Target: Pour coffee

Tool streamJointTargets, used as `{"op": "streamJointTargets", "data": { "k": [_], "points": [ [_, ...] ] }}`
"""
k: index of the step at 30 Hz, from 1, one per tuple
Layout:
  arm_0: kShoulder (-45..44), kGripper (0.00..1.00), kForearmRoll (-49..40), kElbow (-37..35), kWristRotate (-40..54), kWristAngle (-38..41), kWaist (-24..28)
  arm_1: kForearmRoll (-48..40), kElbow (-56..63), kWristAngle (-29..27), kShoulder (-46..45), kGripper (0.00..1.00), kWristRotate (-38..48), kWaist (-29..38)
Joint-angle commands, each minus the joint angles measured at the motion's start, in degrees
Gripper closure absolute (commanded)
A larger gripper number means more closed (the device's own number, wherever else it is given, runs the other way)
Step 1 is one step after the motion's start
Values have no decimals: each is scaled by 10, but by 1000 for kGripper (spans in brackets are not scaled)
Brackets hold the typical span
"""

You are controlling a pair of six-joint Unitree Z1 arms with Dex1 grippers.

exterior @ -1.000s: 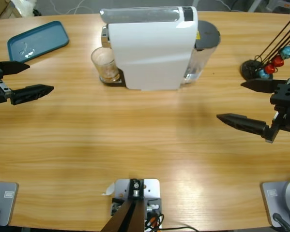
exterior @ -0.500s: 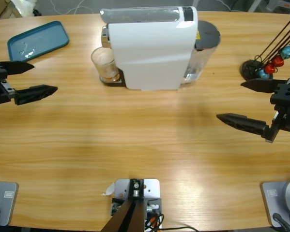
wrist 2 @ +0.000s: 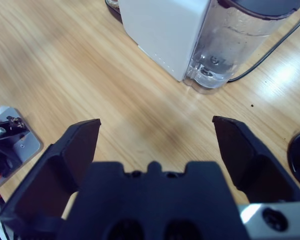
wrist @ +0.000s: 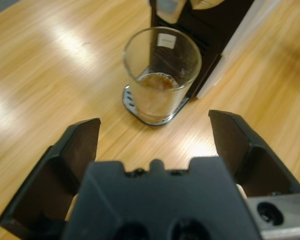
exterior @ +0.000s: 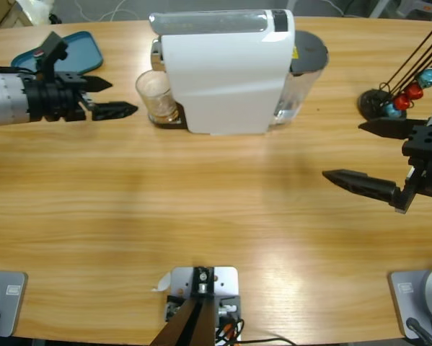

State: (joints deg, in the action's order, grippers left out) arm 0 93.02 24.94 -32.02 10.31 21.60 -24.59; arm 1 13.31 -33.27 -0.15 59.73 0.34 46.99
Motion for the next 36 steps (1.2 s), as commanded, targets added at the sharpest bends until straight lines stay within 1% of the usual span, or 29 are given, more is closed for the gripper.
{"op": "streamJointTargets", "data": {
  "k": [1,6,14,23,30,32,34,36],
  "points": [
    [57,50,21,-6,23,50,7,-7,17,-1,19,0,-3,6],
    [96,50,30,-26,24,74,23,-6,17,-1,19,0,-3,6],
    [140,55,34,-84,25,93,26,-6,16,-2,27,0,-3,6],
    [176,55,35,-100,31,127,22,-6,15,-4,36,0,-3,5],
    [194,57,35,-121,33,135,18,-7,14,-5,42,0,-3,5],
    [198,73,35,-124,34,139,18,-7,14,-5,43,0,-3,5],
    [202,129,35,-126,34,144,18,-7,14,-6,44,0,-3,5],
    [204,162,34,-127,33,149,17,-7,14,-6,46,0,-3,5]
  ]
}}
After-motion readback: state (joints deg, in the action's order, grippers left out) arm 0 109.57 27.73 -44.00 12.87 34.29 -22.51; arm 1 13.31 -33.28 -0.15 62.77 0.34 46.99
